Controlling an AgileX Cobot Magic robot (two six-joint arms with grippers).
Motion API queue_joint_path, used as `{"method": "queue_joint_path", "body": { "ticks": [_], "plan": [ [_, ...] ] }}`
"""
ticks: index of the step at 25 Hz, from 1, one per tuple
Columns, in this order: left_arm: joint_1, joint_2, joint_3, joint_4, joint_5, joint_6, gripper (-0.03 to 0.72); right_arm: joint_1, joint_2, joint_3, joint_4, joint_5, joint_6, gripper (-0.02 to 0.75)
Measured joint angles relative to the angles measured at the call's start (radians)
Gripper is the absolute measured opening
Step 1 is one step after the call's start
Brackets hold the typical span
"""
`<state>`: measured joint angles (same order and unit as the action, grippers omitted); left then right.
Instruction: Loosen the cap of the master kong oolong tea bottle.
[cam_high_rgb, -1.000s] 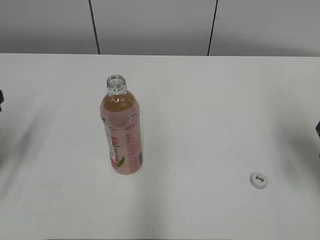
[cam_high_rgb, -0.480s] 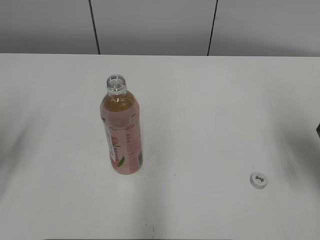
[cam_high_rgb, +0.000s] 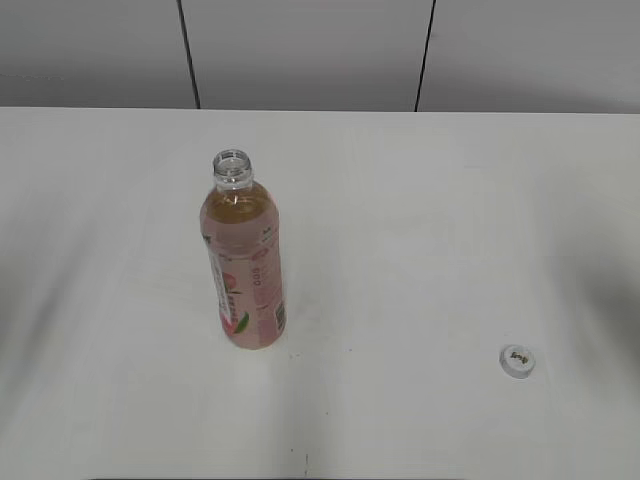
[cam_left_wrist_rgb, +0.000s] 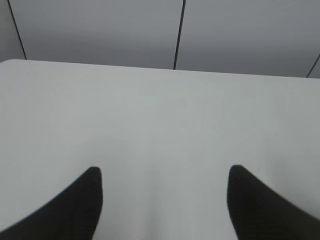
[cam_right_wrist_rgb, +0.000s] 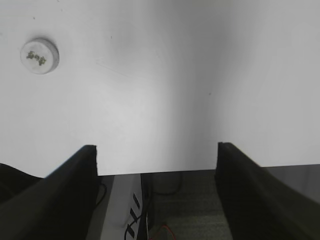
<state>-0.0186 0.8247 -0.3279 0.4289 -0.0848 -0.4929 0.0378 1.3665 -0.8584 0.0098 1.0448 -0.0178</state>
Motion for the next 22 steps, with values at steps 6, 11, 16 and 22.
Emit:
{"method": "queue_joint_path", "body": {
  "ticks": [6,11,16,22],
  "plan": [
    [-0.068,-0.182,-0.001,-0.07,0.193,0.0,0.469,-0.001,-0.147,0.038,0.001,0.024,0.0,0.553],
    [-0.107,-0.285,-0.045,-0.13,0.453,0.036,0.464,-0.001,-0.272,0.119,0.001,0.042,0.003,0.55],
    [-0.117,-0.31,-0.154,-0.333,0.633,0.294,0.398,-0.001,-0.411,0.188,0.001,0.058,0.018,0.539],
    [-0.117,-0.31,-0.193,-0.429,0.823,0.44,0.379,-0.001,-0.643,0.208,0.0,0.076,0.018,0.503]
  ]
}}
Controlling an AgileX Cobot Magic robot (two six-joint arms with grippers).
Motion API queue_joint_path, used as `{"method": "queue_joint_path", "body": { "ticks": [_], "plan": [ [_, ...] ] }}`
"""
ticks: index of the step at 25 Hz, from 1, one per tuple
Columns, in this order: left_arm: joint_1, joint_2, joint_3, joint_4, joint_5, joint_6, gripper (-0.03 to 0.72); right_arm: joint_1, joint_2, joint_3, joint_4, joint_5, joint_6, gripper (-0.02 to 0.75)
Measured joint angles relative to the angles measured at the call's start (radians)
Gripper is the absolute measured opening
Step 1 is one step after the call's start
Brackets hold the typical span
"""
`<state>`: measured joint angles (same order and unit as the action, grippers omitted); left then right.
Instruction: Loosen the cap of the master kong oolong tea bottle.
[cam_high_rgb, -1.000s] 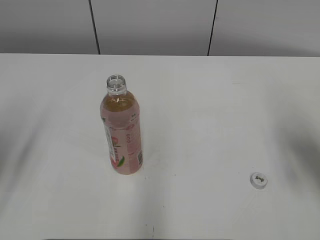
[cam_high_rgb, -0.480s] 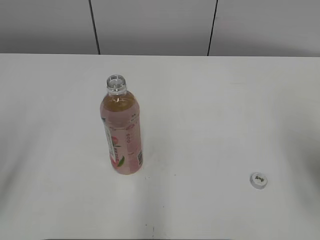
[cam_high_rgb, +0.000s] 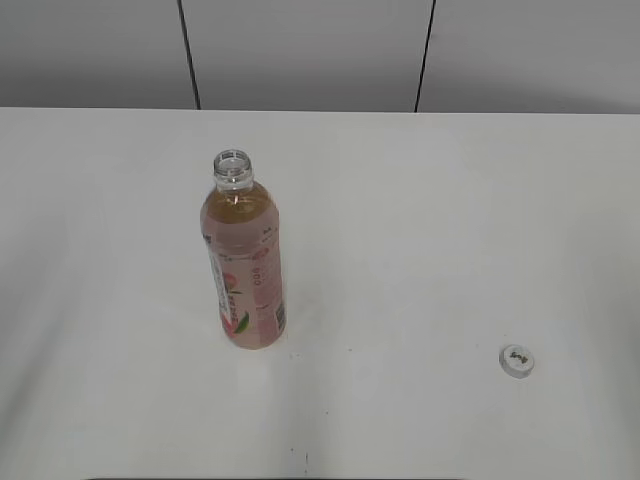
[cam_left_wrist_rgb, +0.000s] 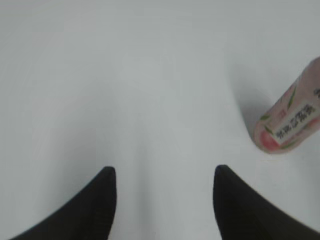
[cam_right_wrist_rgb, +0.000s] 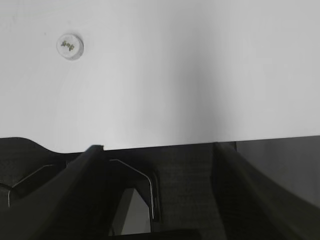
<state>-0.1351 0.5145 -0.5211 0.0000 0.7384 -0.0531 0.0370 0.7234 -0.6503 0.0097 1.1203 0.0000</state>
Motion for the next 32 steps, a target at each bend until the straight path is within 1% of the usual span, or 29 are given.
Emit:
{"method": "queue_joint_path", "body": {
  "ticks": [7,9,12,19,25,32],
  "plan": [
    [0.0,-0.035,-0.056,0.0,0.157,0.009,0.375,0.0,-0.239,0.067,-0.021,0.0,-0.007,0.498],
    [0.0,-0.048,-0.059,0.026,0.218,0.009,0.365,0.0,-0.295,0.096,-0.023,-0.007,-0.026,0.498],
    [0.0,-0.082,-0.045,0.045,0.265,0.009,0.339,0.0,-0.377,0.132,-0.024,-0.01,-0.041,0.498],
    [0.0,-0.288,-0.041,0.052,0.28,0.009,0.302,0.0,-0.542,0.134,-0.025,-0.016,-0.046,0.482],
    [0.0,-0.507,-0.041,0.052,0.285,0.015,0.29,0.0,-0.654,0.137,-0.025,-0.016,-0.046,0.478],
    [0.0,-0.521,-0.04,0.051,0.288,0.021,0.253,0.0,-0.728,0.137,-0.026,-0.016,-0.047,0.442]
  ]
}}
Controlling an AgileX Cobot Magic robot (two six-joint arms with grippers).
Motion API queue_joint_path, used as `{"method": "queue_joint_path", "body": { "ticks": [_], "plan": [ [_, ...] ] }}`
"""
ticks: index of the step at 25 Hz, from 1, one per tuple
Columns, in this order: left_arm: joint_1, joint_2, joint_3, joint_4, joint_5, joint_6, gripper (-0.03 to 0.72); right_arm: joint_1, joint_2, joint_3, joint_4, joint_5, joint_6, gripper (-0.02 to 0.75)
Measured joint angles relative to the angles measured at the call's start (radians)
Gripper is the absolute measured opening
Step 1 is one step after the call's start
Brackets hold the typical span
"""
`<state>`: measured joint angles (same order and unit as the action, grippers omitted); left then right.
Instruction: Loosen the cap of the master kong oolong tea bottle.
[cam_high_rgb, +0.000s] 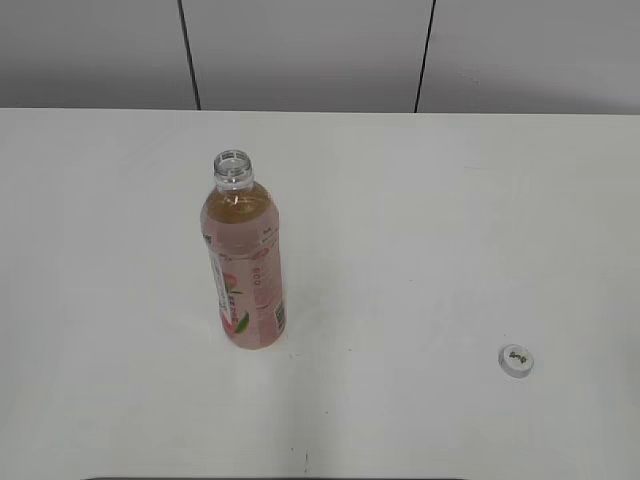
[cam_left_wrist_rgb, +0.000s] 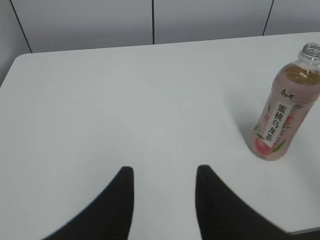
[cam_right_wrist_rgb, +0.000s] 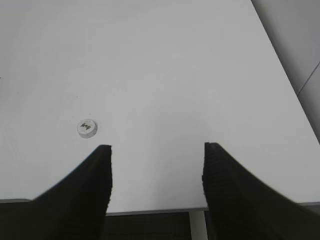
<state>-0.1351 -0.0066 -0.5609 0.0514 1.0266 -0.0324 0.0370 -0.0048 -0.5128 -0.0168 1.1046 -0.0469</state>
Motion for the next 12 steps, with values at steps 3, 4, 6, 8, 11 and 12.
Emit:
{"method": "queue_joint_path", "body": {
  "ticks": [3,4,6,8,11,12],
  "plan": [
    [0.0,0.0,0.0,-0.001,0.001,0.0,0.246,0.0,0.0,0.0,-0.001,0.0,0.0,0.428],
    [0.0,0.0,0.0,-0.001,0.001,0.0,0.245,0.0,0.0,0.0,-0.001,0.0,0.0,0.427],
    [0.0,0.0,0.0,-0.001,0.001,0.0,0.245,0.0,-0.001,0.0,-0.002,0.0,0.0,0.426],
    [0.0,0.0,0.0,-0.002,0.0,0.001,0.245,0.0,-0.001,0.0,-0.002,0.0,0.0,0.426],
    [0.0,0.0,0.0,-0.005,0.0,0.003,0.245,0.0,-0.001,0.0,-0.002,0.0,0.0,0.425],
    [0.0,0.0,0.0,-0.006,0.0,0.003,0.245,0.0,-0.001,0.0,-0.002,0.0,0.0,0.425]
  ]
}}
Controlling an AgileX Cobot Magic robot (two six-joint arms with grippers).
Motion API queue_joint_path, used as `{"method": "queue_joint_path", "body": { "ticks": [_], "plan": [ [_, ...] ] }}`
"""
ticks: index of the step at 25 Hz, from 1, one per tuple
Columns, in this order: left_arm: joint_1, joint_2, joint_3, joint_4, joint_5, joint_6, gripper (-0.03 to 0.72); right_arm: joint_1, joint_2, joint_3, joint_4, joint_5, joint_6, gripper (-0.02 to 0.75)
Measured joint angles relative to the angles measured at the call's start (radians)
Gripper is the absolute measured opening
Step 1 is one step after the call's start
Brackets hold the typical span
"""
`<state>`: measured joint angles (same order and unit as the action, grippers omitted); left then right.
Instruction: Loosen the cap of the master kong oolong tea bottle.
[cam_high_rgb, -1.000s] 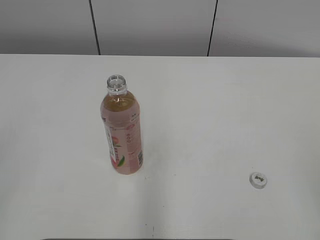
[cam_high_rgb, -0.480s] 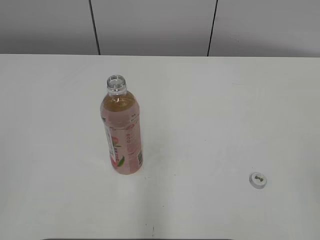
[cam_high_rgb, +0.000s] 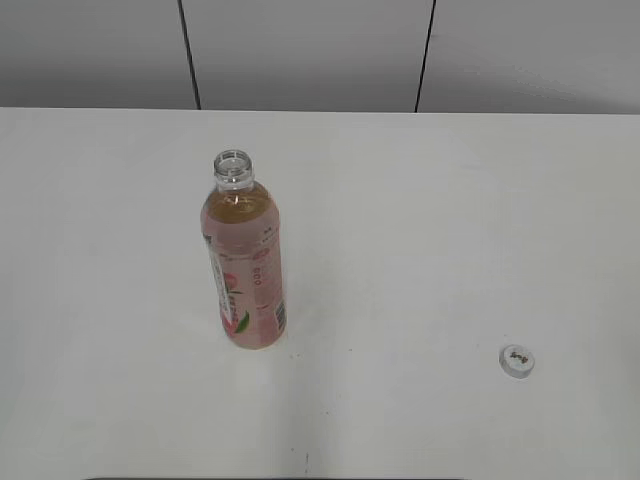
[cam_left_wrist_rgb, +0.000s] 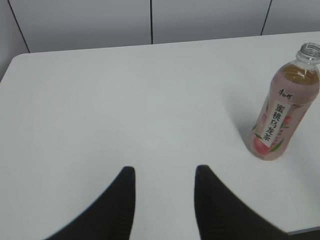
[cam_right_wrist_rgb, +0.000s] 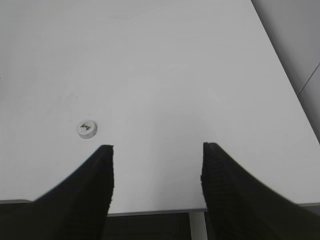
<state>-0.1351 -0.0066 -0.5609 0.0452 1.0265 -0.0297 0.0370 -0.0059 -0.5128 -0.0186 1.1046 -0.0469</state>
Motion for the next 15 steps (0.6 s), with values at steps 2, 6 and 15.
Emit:
{"method": "queue_joint_path", "body": {
  "ticks": [2,6,15],
  "plan": [
    [0.0,0.0,0.0,-0.001,0.0,0.0,0.245,0.0,0.0,0.0,0.0,0.0,0.0,0.425],
    [0.0,0.0,0.0,-0.001,0.0,0.0,0.243,0.0,0.0,0.0,0.0,0.0,0.0,0.425],
    [0.0,0.0,0.0,-0.001,0.0,0.0,0.242,0.0,0.0,0.0,0.0,0.0,0.0,0.424]
  ]
}}
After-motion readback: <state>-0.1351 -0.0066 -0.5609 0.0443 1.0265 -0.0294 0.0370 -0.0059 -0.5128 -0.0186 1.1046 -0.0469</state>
